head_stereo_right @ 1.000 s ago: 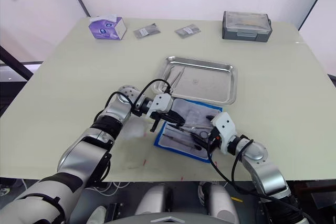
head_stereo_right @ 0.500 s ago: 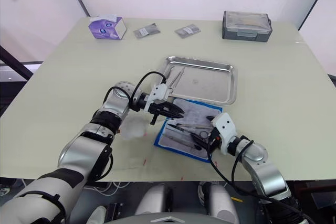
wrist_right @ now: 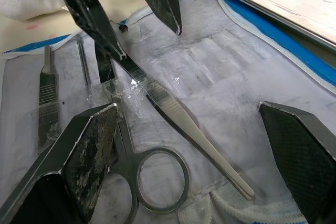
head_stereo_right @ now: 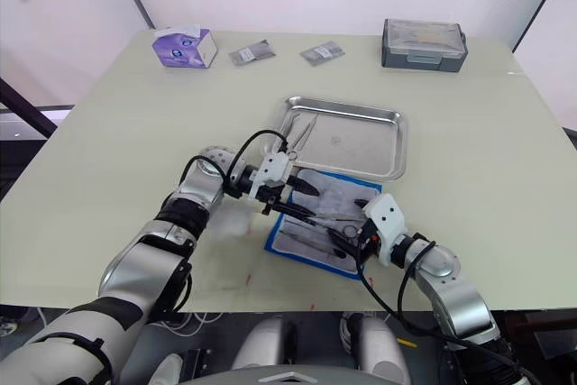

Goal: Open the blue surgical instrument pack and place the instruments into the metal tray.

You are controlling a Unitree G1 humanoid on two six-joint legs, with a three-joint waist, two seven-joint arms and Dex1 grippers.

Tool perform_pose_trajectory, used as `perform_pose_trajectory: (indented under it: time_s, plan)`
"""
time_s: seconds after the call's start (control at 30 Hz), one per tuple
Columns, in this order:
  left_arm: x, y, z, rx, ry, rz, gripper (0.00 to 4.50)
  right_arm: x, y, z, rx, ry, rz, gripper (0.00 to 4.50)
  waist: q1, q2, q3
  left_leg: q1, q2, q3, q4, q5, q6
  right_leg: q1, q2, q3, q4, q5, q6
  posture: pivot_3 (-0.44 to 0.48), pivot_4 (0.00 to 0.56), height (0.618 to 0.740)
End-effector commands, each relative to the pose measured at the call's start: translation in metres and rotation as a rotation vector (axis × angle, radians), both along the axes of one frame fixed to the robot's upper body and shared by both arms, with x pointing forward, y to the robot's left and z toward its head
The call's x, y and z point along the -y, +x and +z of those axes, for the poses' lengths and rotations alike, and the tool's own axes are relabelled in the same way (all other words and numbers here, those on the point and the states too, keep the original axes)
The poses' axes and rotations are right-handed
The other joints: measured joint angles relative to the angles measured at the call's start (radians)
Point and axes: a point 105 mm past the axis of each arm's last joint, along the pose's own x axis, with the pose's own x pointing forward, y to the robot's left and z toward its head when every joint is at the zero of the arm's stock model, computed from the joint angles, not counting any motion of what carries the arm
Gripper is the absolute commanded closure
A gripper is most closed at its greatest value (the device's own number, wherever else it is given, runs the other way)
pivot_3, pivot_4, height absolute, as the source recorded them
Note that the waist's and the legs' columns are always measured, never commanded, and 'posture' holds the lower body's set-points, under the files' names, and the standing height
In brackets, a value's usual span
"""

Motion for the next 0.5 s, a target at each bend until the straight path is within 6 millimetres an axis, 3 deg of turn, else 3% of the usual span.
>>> perform_pose_trajectory:
  time_s: [0.03, 0.5]
  plan:
    - [-0.002, -0.005, -0.001, 0.027, 0.034, -0.055, 2.23, 0.009, -0.013, -0.038, -0.159, -0.067, -0.030, 0.00, 0.000, 0.000, 0.000, 0.000, 0.000, 0.000, 0.000, 0.000, 0.000, 0.000, 0.000, 0.000, 0.000, 0.000, 0.000, 0.000, 0.150, 0.738]
    - [-0.004, 0.000, -0.016, 0.055, 0.104, 0.004, 2.23, 0.011, -0.012, -0.038, -0.158, -0.068, -0.031, 0.00, 0.001, 0.000, 0.000, 0.000, 0.000, 0.000, 0.000, 0.000, 0.000, 0.000, 0.000, 0.000, 0.000, 0.000, 0.000, 0.000, 0.150, 0.738]
